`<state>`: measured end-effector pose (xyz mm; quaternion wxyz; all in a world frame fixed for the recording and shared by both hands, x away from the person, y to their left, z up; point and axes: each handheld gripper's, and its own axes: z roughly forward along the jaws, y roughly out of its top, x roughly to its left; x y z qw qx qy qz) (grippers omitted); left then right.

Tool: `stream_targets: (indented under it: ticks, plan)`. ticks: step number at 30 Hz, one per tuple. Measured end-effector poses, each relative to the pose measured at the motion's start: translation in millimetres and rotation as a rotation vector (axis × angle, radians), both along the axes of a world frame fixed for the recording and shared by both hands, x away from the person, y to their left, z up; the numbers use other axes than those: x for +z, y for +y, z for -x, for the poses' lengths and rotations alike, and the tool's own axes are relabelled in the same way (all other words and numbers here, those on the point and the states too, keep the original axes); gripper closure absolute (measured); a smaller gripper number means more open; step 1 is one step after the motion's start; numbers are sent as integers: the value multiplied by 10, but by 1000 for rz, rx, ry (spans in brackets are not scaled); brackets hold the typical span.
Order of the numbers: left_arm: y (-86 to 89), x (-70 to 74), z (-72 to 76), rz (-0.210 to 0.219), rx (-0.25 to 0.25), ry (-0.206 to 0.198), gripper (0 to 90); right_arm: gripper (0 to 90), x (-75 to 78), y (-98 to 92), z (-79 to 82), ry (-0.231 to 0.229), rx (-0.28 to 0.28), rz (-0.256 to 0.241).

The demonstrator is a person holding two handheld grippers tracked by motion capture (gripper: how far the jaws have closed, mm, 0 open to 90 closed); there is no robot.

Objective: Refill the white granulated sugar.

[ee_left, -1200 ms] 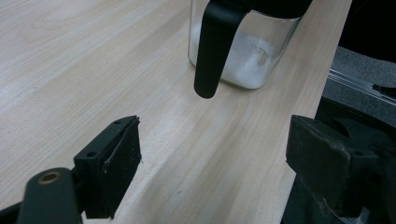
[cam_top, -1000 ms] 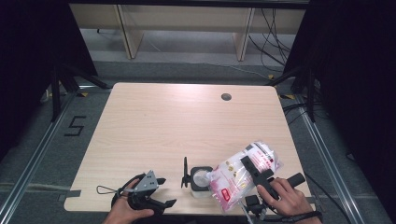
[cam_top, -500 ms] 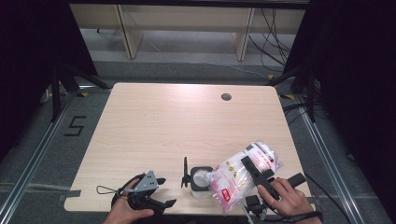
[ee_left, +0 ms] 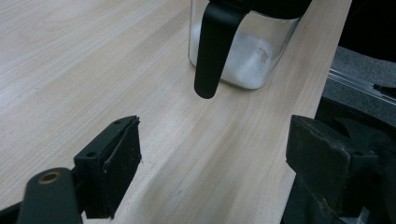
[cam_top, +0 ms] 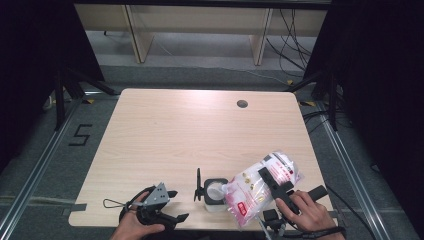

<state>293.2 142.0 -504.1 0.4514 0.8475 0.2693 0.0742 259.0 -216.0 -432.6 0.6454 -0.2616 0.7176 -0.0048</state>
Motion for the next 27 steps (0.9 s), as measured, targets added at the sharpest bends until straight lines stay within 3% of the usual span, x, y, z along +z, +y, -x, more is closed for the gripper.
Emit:
stream_targets:
  ticks: [7,8,11,13,16,21,23,25,27]
  plan:
    - [7,5,-15,-14,-22,-21,175,465,-9,3,9,-4,-9,-4]
    - [0,1,-6,-2,-14,-11,175,464,-8,2,10,-5,-8,-1]
    - [8,1,-12,-22,-9,-9,175,465,-6,0,12,1,-12,-8]
    - [1,1,-3,-5,-7,-5,175,465,11,18,5,-15,13,19]
    - [4,0,-6,-11,-6,-6,175,465,-3,11,16,-2,-7,-3]
    - [5,-8,-16,-14,-10,-13,175,466,-22,20,17,4,-9,5]
    - [-3,0,4,0,-2,3,175,465,-33,35,5,1,0,24]
    - [5,5,-12,-8,-18,-15,175,465,-34,40,2,6,7,35]
    - [5,1,-11,-13,-14,-12,175,466,-57,28,12,21,-19,15]
